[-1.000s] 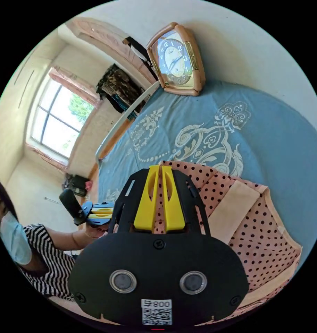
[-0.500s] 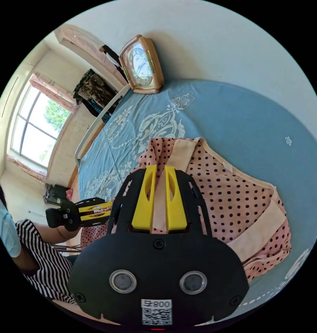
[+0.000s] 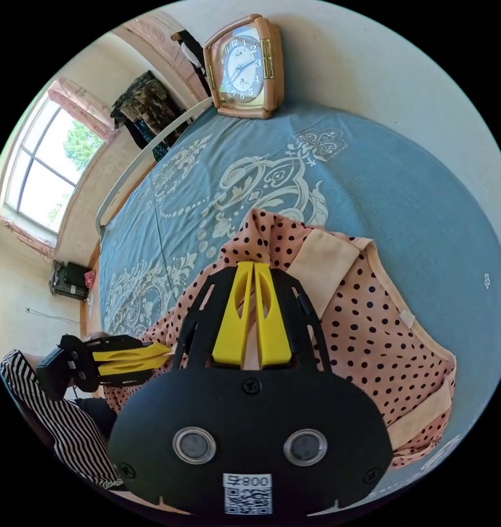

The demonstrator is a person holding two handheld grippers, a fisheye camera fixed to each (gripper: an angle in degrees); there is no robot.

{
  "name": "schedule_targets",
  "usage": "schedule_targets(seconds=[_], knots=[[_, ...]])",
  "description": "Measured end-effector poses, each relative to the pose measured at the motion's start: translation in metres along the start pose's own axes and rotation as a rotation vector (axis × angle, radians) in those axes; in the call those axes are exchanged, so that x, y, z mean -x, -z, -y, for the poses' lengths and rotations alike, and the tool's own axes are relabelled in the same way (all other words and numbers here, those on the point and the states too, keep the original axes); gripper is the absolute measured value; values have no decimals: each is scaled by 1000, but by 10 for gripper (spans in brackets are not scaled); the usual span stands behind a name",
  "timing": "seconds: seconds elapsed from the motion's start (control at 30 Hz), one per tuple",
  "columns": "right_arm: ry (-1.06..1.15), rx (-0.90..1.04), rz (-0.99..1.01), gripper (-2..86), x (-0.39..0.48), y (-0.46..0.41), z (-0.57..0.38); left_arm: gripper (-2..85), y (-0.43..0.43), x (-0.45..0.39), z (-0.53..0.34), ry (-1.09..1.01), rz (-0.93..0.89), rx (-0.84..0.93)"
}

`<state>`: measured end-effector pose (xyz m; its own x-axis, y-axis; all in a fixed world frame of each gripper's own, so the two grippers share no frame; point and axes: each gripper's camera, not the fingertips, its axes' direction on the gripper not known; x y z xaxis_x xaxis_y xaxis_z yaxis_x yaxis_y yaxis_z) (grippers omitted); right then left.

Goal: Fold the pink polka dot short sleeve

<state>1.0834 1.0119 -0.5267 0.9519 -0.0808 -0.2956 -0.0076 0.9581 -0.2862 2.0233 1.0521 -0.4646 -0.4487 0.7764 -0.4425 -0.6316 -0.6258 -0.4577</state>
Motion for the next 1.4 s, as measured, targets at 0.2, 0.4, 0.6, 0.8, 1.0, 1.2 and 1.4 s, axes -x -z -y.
schedule_targets(seconds=[0.2,0.4,0.6,0.8,1.0,1.2,1.4], knots=[[2,-15,50,1,11,18,-14,18,17,-8,-12,50,-27,-72],[-30,-22,121,1,16,40,-37,21,13,-10,-20,68,-66,-48],[-24,-150,167,1,37,103,-87,34,15,-5,-38,95,-81,-44],[56,-13,128,1,82,101,-107,61,15,3,-55,94,-111,-12],[11,-56,102,3,96,149,-148,70,47,26,-75,140,-103,-99],[-88,-181,119,5,100,256,-264,69,83,52,-110,192,-148,-142],[-366,-182,203,9,115,340,-466,47,110,102,-181,399,-439,-73]])
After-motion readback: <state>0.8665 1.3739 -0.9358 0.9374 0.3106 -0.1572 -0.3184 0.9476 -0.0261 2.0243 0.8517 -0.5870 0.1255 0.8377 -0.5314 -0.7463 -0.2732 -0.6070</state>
